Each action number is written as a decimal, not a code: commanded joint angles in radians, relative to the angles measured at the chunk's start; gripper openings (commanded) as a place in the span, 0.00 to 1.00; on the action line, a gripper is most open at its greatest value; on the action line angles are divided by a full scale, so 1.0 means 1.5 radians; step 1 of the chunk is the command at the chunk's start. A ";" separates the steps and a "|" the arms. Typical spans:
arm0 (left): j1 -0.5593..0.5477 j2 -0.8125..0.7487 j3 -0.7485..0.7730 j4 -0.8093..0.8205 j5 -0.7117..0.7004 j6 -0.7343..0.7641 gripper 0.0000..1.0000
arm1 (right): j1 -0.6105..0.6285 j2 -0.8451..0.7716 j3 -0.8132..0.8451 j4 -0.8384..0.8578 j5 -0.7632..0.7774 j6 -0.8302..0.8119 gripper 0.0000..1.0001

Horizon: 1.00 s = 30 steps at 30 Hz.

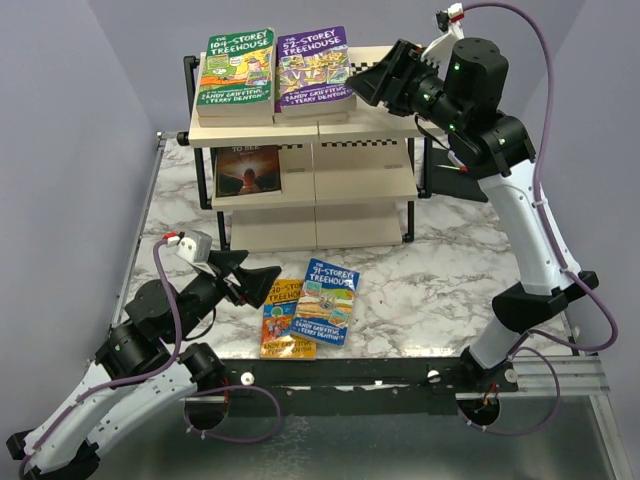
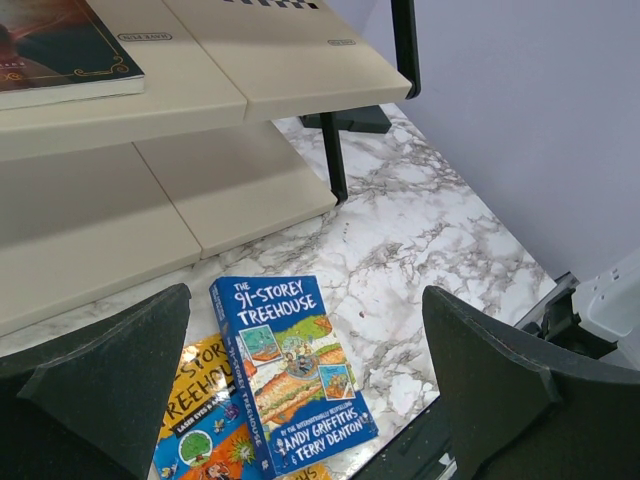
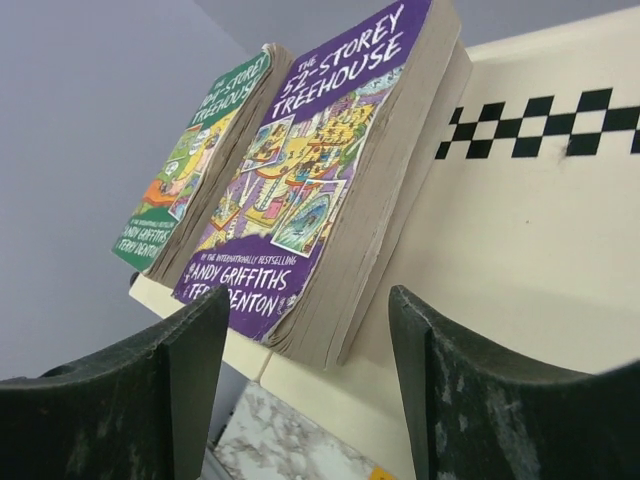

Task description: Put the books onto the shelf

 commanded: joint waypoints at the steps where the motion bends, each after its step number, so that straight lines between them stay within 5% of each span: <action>1: 0.001 0.000 -0.008 -0.002 0.002 0.006 0.99 | -0.003 -0.007 0.021 -0.009 -0.013 -0.061 0.65; 24: 0.001 0.012 -0.009 -0.002 0.001 0.005 0.99 | 0.029 0.056 0.065 -0.006 -0.055 -0.054 0.26; 27: 0.001 0.016 -0.008 -0.002 0.001 0.005 0.99 | 0.030 0.048 0.062 -0.012 -0.036 -0.059 0.27; 30: 0.001 0.022 -0.008 -0.002 0.001 0.003 0.99 | 0.030 0.006 0.015 0.005 0.005 -0.067 0.39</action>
